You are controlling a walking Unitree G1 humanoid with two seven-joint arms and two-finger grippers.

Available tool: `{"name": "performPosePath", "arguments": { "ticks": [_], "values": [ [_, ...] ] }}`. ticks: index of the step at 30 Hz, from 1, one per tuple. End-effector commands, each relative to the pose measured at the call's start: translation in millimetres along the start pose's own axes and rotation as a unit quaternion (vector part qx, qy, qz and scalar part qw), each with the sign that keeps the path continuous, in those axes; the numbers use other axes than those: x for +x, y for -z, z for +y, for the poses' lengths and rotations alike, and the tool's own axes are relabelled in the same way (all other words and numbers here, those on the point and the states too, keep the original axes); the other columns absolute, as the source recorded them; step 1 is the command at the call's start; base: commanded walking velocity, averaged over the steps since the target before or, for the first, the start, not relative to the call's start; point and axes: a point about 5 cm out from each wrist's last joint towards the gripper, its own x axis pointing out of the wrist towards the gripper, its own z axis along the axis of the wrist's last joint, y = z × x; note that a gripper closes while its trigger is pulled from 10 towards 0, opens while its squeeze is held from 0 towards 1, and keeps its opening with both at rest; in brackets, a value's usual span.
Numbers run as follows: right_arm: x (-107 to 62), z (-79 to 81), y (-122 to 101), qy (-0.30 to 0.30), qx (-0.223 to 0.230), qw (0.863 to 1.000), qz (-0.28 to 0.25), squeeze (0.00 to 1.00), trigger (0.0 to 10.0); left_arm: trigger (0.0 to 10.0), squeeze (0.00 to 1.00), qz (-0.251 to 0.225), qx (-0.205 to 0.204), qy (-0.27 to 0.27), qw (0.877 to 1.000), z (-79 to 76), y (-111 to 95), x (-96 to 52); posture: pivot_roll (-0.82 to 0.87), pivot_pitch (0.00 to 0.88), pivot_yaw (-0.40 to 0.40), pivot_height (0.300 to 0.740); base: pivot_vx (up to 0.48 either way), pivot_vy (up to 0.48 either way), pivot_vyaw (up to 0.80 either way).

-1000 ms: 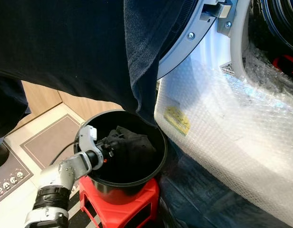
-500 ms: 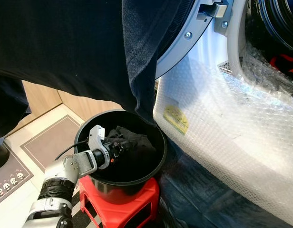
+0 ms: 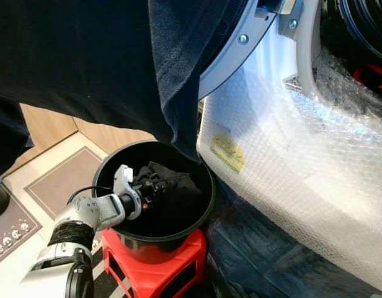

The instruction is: Clothes washing

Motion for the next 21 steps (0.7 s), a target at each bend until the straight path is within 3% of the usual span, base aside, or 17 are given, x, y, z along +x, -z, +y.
{"name": "performPosePath", "arguments": {
  "ticks": [1, 3, 4, 7, 21],
  "values": [
    [-7.3, -1.7, 12.8, 0.006, 0.009, 1.0, 0.02, 0.0, 10.0, 6.1, 0.0, 0.052, -0.006, -0.043, 0.998, 23.0, 19.7, -5.8, -0.24, 0.294, -0.118, 0.74, 0.0, 0.0, 0.0],
    [-7.1, -1.0, 12.8, 0.006, 0.01, 1.0, 0.02, 0.0, 10.0, 1.4, 0.0, 0.066, 0.012, -0.047, 0.997, 25.1, 22.0, -7.6, -0.24, 0.294, -0.116, 0.74, 0.0, 0.0, 0.0],
    [-7.0, -0.4, 12.9, 0.006, 0.01, 1.0, 0.019, 0.0, 10.0, 0.0, 0.0, 0.075, 0.018, -0.052, 0.996, 26.9, 23.5, -8.6, -0.23, 0.293, -0.113, 0.74, 0.0, 0.0, 0.0],
    [-6.7, 1.0, 13.4, 0.005, 0.011, 1.0, 0.019, 0.0, 10.0, 0.0, 0.0, 0.092, 0.052, -0.064, 0.992, 32.3, 25.7, -12.4, -0.23, 0.291, -0.109, 0.74, 0.0, 0.0, 0.0],
    [-7.2, 4.0, 15.7, 0.002, 0.01, 1.0, 0.021, 0.0, 10.0, 0.0, 0.0, 0.094, 0.091, -0.074, 0.989, 39.0, 20.4, -20.3, -0.22, 0.266, -0.111, 0.74, 0.0, 0.0, 0.0]
  ]
}}
